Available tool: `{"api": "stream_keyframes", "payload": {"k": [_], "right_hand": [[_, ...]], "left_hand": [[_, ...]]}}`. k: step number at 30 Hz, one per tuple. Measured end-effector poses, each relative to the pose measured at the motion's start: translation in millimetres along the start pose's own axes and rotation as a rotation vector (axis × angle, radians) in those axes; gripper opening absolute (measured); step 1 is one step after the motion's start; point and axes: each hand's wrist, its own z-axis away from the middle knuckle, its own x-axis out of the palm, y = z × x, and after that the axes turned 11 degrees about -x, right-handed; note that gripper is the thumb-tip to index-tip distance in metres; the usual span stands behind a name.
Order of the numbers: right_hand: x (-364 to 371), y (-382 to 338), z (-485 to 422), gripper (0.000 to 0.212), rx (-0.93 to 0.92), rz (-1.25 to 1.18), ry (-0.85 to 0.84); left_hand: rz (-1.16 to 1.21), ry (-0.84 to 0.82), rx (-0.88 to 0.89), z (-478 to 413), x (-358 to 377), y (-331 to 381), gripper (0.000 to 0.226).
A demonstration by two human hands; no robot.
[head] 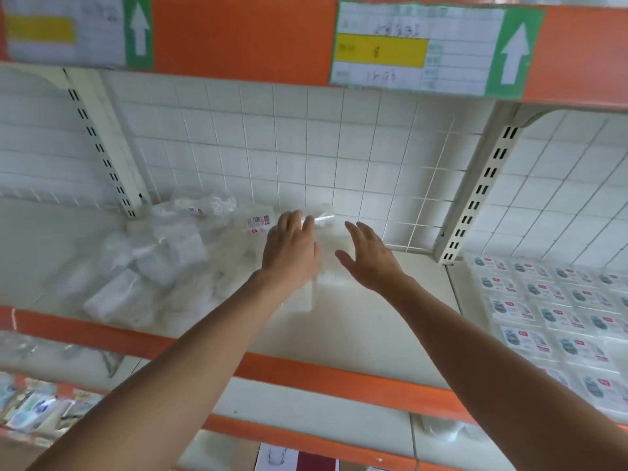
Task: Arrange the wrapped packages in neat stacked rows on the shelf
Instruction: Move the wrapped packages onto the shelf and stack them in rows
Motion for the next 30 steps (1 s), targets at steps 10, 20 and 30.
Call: {"api": "stream_keyframes", "payload": {"k": [10,20,30], "right_hand": [[-4.5,-28.7,-60.7,0.07,-0.146,0.081,-0.044],[-0.6,-44.1,-72.4,0.058,-0.124,0.229,0.018],[-21.1,-30.8,-49.2,0.057,-0.087,0.302,0.129]], "left_hand": [[-0.039,-0.275,-0.166,-54.4,9.2,-76.9,0.059],[-0.135,-0.196,-0.188,-70.4,2.0,-85.8,0.036],[0.034,-0.001,-0.014,-58.6,-10.7,-63.2,0.047]]}}
